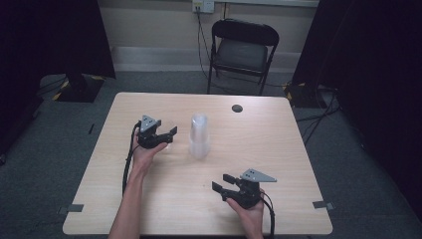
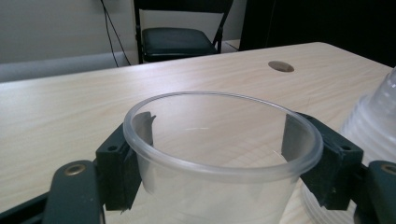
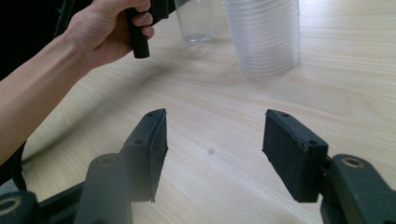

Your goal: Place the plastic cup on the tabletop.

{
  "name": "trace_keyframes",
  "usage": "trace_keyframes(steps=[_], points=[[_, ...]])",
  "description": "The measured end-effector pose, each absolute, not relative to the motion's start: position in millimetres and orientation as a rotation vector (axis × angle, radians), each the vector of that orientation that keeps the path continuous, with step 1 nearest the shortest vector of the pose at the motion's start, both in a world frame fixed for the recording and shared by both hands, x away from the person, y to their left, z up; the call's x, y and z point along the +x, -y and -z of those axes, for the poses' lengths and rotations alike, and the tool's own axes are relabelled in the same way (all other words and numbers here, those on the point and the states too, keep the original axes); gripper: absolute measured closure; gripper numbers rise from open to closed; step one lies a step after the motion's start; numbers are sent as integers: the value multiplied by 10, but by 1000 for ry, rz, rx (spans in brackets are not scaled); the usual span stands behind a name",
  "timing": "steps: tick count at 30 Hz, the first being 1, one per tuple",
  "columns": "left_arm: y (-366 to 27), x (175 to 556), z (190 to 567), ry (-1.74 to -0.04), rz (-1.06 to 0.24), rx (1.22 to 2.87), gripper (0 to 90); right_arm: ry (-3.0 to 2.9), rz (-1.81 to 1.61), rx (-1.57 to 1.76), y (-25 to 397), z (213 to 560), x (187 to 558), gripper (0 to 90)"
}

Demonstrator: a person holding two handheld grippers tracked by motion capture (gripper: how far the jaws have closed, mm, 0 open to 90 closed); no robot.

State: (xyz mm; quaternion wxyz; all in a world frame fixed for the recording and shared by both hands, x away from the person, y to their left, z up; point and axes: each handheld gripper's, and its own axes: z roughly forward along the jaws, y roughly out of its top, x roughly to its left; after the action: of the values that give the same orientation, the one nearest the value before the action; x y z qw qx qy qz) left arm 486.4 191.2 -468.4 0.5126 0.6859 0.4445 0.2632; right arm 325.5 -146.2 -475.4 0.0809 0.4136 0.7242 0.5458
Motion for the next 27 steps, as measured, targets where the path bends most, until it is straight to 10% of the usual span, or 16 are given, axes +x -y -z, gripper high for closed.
trace_keyframes(steps=[27], points=[[-1902, 4839, 4774, -1071, -540, 1778, 218, -2167, -1638, 1256, 1486, 4763, 3268, 400]])
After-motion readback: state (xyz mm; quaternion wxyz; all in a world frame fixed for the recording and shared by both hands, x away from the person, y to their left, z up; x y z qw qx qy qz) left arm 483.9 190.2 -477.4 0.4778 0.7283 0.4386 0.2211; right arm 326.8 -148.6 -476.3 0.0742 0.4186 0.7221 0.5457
